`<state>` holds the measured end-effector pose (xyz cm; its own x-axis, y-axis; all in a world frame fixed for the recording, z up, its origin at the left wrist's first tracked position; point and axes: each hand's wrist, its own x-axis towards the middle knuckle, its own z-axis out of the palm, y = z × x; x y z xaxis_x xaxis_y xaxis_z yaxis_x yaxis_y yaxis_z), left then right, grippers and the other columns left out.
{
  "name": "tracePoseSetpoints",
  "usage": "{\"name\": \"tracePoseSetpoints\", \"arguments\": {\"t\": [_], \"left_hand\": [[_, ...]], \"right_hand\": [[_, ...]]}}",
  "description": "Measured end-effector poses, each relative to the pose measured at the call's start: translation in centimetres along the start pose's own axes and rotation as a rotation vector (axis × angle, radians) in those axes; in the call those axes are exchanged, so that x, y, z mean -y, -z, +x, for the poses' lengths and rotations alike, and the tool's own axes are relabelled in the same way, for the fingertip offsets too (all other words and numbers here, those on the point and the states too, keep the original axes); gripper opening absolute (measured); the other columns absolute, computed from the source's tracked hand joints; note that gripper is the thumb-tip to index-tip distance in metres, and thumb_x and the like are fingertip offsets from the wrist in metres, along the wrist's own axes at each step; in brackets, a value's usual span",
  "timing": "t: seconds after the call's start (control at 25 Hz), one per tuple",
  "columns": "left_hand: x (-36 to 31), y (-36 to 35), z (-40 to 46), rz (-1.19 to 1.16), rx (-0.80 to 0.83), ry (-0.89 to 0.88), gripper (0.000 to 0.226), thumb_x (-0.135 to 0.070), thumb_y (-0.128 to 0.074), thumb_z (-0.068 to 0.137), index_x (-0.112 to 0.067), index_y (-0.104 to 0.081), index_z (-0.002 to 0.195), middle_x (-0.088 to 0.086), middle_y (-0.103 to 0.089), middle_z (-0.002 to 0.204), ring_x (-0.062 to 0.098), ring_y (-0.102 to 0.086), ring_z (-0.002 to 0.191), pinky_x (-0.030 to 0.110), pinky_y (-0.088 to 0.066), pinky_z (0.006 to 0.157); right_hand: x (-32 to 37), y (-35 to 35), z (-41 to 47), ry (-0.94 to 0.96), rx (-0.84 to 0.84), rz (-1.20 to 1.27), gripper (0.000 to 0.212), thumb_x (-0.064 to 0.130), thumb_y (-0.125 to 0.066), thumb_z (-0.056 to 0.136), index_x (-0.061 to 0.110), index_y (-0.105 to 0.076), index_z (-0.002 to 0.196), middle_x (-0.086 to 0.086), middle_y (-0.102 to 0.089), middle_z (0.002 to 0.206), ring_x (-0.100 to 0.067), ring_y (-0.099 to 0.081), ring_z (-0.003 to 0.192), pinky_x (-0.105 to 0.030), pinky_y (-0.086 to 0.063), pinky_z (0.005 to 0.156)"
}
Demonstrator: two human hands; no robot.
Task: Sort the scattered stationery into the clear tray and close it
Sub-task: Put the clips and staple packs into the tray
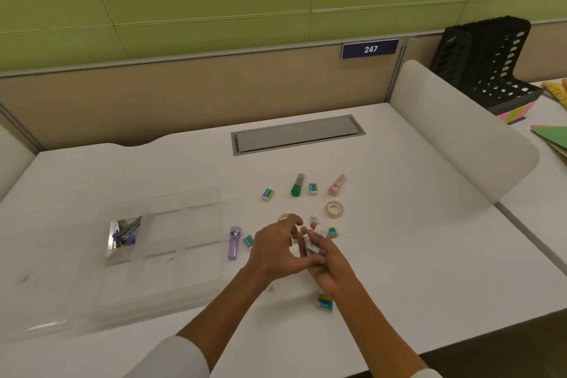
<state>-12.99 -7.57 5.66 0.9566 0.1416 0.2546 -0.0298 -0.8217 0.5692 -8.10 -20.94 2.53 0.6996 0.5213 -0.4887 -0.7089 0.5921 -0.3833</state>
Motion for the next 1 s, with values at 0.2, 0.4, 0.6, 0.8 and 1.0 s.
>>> {"name": "tracePoseSetpoints", "arguments": {"t": [0.2, 0.4, 0.6, 0.8, 1.0], "left_hand": [[5.5, 4.6, -2.0, 0.084, -0.049, 0.146, 0.105, -0.088, -0.061, 0.051, -0.019, -0.047, 0.129, -0.004, -0.051, 0.128, 0.012, -0.049, 0.116, 0.027, -0.044, 0.091], [11.1, 9.8, -5.5, 0.221, -0.055, 0.281, 0.114, -0.087, -0.061, 0.055, -0.018, -0.035, 0.142, 0.003, -0.033, 0.152, 0.021, -0.026, 0.143, 0.029, -0.02, 0.11], [16.5, 14.4, -9.9, 0.346, 0.007, 0.407, 0.134, -0.098, -0.046, 0.05, -0.015, -0.02, 0.151, 0.002, -0.014, 0.161, 0.018, -0.002, 0.15, 0.043, -0.01, 0.122], [19.4, 15.4, -12.7, 0.349, 0.131, 0.498, 0.148, -0.106, -0.025, 0.041, -0.014, 0.002, 0.154, 0.003, 0.014, 0.162, 0.014, 0.023, 0.145, 0.046, 0.007, 0.121], [20.8, 14.7, -13.2, 0.303, 0.151, 0.52, 0.147, -0.104, -0.029, 0.044, -0.014, 0.014, 0.151, 0.0, 0.025, 0.156, 0.013, 0.028, 0.141, 0.047, 0.009, 0.121]], "right_hand": [[-2.5, -2.3, 1.8, -0.077, 0.009, 0.002, 0.04, -0.003, -0.067, 0.077, 0.007, -0.062, 0.115, -0.015, -0.068, 0.111, -0.023, -0.067, 0.097, -0.028, -0.061, 0.067], [-6.5, -7.7, 4.0, -0.052, 0.094, -0.283, 0.041, -0.006, -0.072, 0.074, 0.012, -0.062, 0.109, -0.011, -0.069, 0.099, -0.022, -0.069, 0.089, -0.03, -0.061, 0.074], [-12.2, -14.0, 6.2, 0.077, 0.16, -0.826, 0.044, -0.002, -0.078, 0.077, 0.013, -0.061, 0.114, -0.011, -0.066, 0.102, -0.024, -0.067, 0.087, -0.033, -0.059, 0.077], [-17.7, -18.1, 9.6, 0.402, 0.28, -1.369, 0.05, 0.014, -0.086, 0.071, 0.023, -0.057, 0.112, 0.008, -0.061, 0.103, -0.009, -0.061, 0.088, -0.008, -0.047, 0.069], [-20.4, -19.9, 13.1, 0.571, 0.466, -1.687, 0.051, 0.012, -0.083, 0.069, 0.015, -0.06, 0.114, -0.002, -0.064, 0.105, -0.014, -0.06, 0.087, -0.011, -0.045, 0.074]]}}
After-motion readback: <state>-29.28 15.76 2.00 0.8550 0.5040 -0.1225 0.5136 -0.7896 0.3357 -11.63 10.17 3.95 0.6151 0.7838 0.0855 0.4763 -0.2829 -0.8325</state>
